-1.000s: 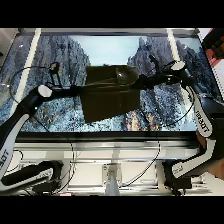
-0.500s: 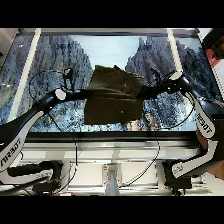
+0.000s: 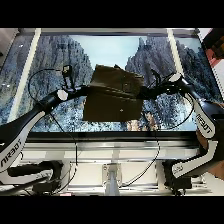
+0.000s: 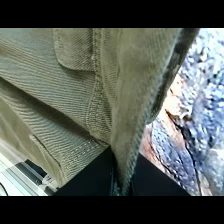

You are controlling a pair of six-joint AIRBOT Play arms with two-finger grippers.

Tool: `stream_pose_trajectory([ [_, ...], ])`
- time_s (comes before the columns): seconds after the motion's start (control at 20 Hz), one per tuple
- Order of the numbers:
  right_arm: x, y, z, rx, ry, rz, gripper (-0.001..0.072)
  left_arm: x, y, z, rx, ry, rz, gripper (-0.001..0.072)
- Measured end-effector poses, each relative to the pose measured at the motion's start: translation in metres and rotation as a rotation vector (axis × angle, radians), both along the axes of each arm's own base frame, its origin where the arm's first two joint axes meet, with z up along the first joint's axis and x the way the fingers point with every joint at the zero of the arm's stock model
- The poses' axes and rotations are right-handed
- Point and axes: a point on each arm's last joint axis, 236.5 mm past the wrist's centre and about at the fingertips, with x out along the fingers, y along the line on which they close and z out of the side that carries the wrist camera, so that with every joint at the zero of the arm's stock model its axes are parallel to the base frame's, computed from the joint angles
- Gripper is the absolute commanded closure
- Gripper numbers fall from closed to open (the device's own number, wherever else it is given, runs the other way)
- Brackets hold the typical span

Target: Fold the clothes and pants, and hang the long-sleeved shirts on hangers.

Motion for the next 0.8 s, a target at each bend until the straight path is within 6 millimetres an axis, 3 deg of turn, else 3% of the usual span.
stream_pose_trajectory([
  [0.2, 0.001, 0.0, 0.0, 0.0, -0.002, -0.003, 0.0664, 0.005, 0.002, 0.029, -0.015, -0.07, 0.015, 0.0686],
  [0.35, 0.001, 0.0, 0.0, -0.001, -0.004, -0.005, 0.0664, 0.006, 0.001, 0.034, -0.02, -0.079, 0.016, 0.0685],
  [0.8, 0.032, -0.005, 0.002, -0.009, -0.096, -0.099, 0.0665, 0.022, 0.014, -0.016, 0.024, -0.057, 0.075, 0.0685],
])
